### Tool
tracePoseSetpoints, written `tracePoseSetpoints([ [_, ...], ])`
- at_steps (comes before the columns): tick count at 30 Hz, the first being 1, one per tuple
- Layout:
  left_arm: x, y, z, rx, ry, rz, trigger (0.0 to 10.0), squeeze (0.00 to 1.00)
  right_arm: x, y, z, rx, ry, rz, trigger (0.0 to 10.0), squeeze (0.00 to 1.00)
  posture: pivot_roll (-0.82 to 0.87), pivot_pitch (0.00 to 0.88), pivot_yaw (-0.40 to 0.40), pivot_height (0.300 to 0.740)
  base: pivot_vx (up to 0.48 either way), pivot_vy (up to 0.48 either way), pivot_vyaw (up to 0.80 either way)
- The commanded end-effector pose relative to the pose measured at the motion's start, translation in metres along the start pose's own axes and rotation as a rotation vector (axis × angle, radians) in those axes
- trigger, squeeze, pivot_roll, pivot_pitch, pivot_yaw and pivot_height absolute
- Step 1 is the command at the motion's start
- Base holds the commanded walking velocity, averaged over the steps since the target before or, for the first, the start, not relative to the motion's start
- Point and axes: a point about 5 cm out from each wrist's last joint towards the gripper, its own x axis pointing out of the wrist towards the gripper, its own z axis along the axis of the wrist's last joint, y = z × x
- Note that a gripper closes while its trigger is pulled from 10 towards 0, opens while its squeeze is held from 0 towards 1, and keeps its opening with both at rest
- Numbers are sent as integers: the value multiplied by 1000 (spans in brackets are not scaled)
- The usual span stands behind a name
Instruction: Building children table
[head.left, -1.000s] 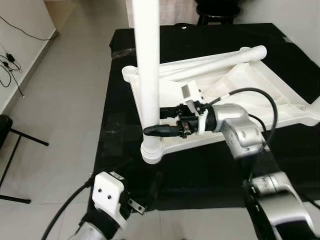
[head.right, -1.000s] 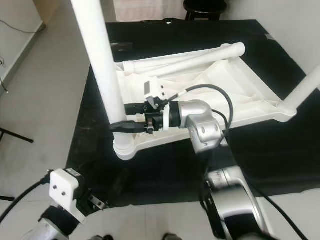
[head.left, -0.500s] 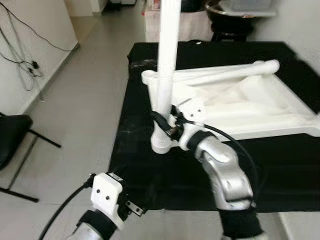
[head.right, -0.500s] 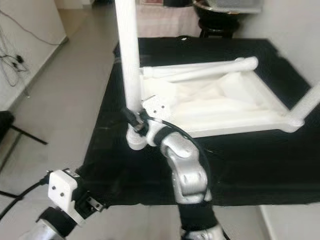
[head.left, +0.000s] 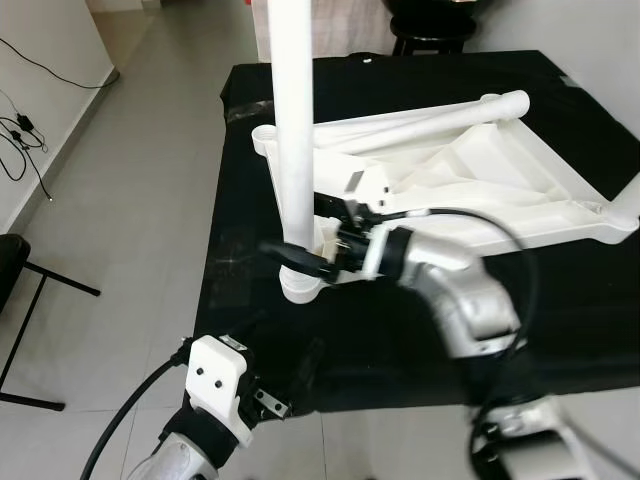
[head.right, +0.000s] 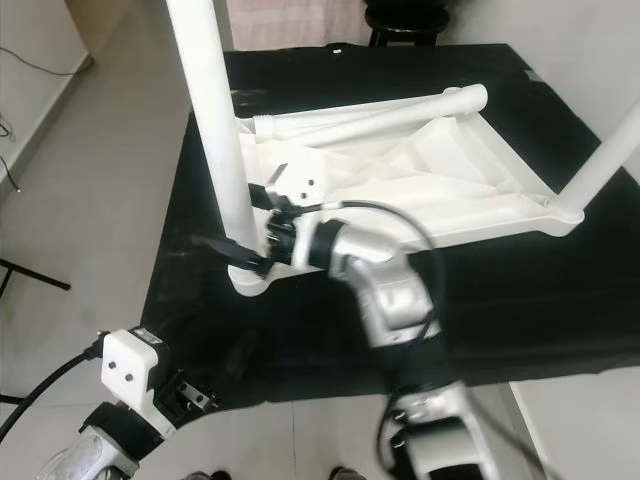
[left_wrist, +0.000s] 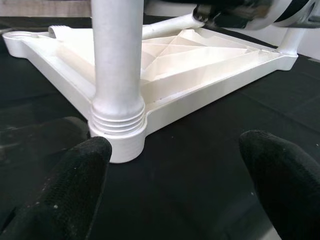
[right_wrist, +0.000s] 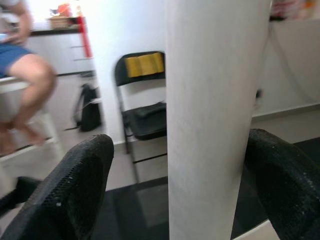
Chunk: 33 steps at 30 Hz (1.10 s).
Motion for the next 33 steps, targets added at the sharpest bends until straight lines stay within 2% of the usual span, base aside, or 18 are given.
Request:
tracePoseSetpoints([
  [1, -2, -1, -5, -10, 25, -1, 10000, 0, 4, -2, 0, 22, -11, 62, 10000, 0, -5, 198, -4, 740, 0, 0, 0],
  [5, -2, -1, -5, -10, 25, -1, 10000, 0, 4, -5, 2, 33, -15, 110, 10000, 0, -2, 197, -4, 740, 0, 0, 0],
  [7, -3, -2, -5, -8, 26, 1, 10000, 0, 4, -11, -1, 63, 9, 230, 10000, 0, 18, 201, -5, 740, 0, 0, 0],
  [12, -3, -3, -4, -7, 28, 5, 10000, 0, 4, -20, -1, 75, 38, 294, 10000, 0, 21, 204, -9, 740, 0, 0, 0],
  [13, -4, -4, -4, -8, 27, 6, 10000, 0, 4, -20, -1, 82, 34, 311, 0, 0, 22, 208, -10, 740, 0, 0, 0],
  [19, -4, -4, -4, -10, 27, 9, 10000, 0, -1, -18, 0, 83, 24, 367, 0, 0, 18, 211, -10, 740, 0, 0, 0],
  [21, -4, -4, -4, -10, 27, 9, 10000, 0, -2, -18, -1, 85, 21, 365, 0, 0, 18, 211, -10, 740, 0, 0, 0],
  [25, -4, -4, -4, -12, 27, 6, 10000, 0, -13, -19, -8, 89, 10, 308, 0, 0, 13, 209, -5, 740, 0, 0, 0],
  [26, -4, -4, -4, -12, 27, 6, 10000, 0, -18, -20, -13, 69, 22, 229, 0, 0, 11, 210, -10, 740, 0, 0, 0],
  [27, -4, -4, -4, -12, 27, 6, 10000, 0, -18, -20, -13, 69, 22, 229, 0, 0, 11, 210, -10, 740, 0, 0, 0],
  [28, -4, -4, -4, -13, 27, 6, 10000, 0, -21, -20, -16, 54, 31, 173, 0, 0, 11, 210, -10, 740, 0, 0, 0],
  [29, -4, -3, -4, -12, 26, 7, 10000, 0, -25, -17, -24, 74, 37, 14, 0, 0, 0, 212, -17, 740, 0, 0, 0],
  [30, -4, -3, -4, -12, 26, 7, 10000, 0, -25, -17, -24, 74, 37, 14, 0, 0, 0, 212, -17, 740, 0, 0, 0],
  [31, -4, -3, -4, -11, 26, 9, 10000, 0, -27, -13, -31, 117, 40, -121, 0, 0, 0, 212, -17, 740, 0, 0, 0],
  [32, -4, -3, -4, -11, 26, 9, 10000, 0, -27, -13, -31, 117, 40, -121, 0, 0, 0, 212, -17, 740, 0, 0, 0],
  [33, -5, -2, -4, -10, 26, 9, 10000, 0, -27, -11, -47, 111, 114, -456, 0, 0, -6, 213, -13, 740, 0, 0, 0],
])
